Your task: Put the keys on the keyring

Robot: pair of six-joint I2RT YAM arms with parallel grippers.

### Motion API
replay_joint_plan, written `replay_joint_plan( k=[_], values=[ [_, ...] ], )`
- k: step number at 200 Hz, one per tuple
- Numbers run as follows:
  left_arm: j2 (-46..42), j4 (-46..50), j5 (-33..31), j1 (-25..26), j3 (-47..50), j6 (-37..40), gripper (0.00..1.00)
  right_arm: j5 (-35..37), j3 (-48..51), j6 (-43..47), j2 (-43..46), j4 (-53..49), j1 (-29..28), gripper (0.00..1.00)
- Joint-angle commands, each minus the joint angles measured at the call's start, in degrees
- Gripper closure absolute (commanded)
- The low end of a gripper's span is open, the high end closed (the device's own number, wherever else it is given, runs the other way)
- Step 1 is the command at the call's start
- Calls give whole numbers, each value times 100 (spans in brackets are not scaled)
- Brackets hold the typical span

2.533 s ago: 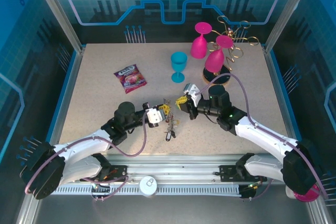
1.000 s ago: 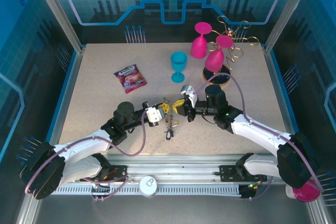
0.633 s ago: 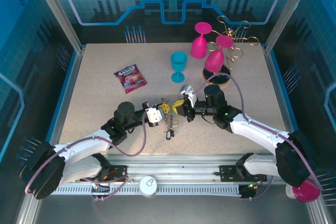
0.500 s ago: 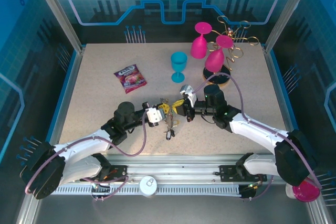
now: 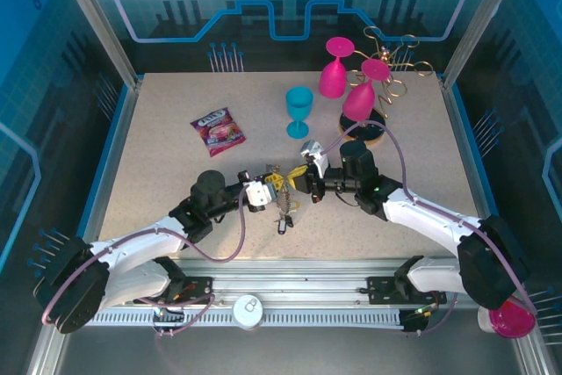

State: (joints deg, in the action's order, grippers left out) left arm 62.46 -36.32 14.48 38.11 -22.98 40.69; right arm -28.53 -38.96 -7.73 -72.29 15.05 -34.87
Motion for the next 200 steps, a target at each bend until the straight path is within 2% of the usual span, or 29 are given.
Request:
replay_joint_plan(
  k=[1, 73, 86, 114, 136, 151, 200],
  values=[
    [16, -141, 260, 122, 37, 124, 100, 288, -148, -149, 40, 289, 184, 100],
    [11, -179, 242, 133, 48, 73, 100, 396, -129, -115, 65, 80, 222, 100],
    [-10, -232, 205, 127, 57, -10, 100, 693, -193, 78, 180, -677, 261, 100],
    [-59, -295, 132, 111, 76, -222, 100, 1834, -525, 540, 357, -2931, 272, 100],
    [-41, -379, 135, 115, 66, -488, 100, 1963, -615, 310, 271, -3851, 270, 100],
    [-40, -423, 121, 102, 47, -772, 100, 1716, -463, -57, 137, -3874, 260, 100],
    [-49, -371, 272, 38, -60, -1945, 100, 1778, -42, -783, -340, -3073, 350, 100]
  ],
)
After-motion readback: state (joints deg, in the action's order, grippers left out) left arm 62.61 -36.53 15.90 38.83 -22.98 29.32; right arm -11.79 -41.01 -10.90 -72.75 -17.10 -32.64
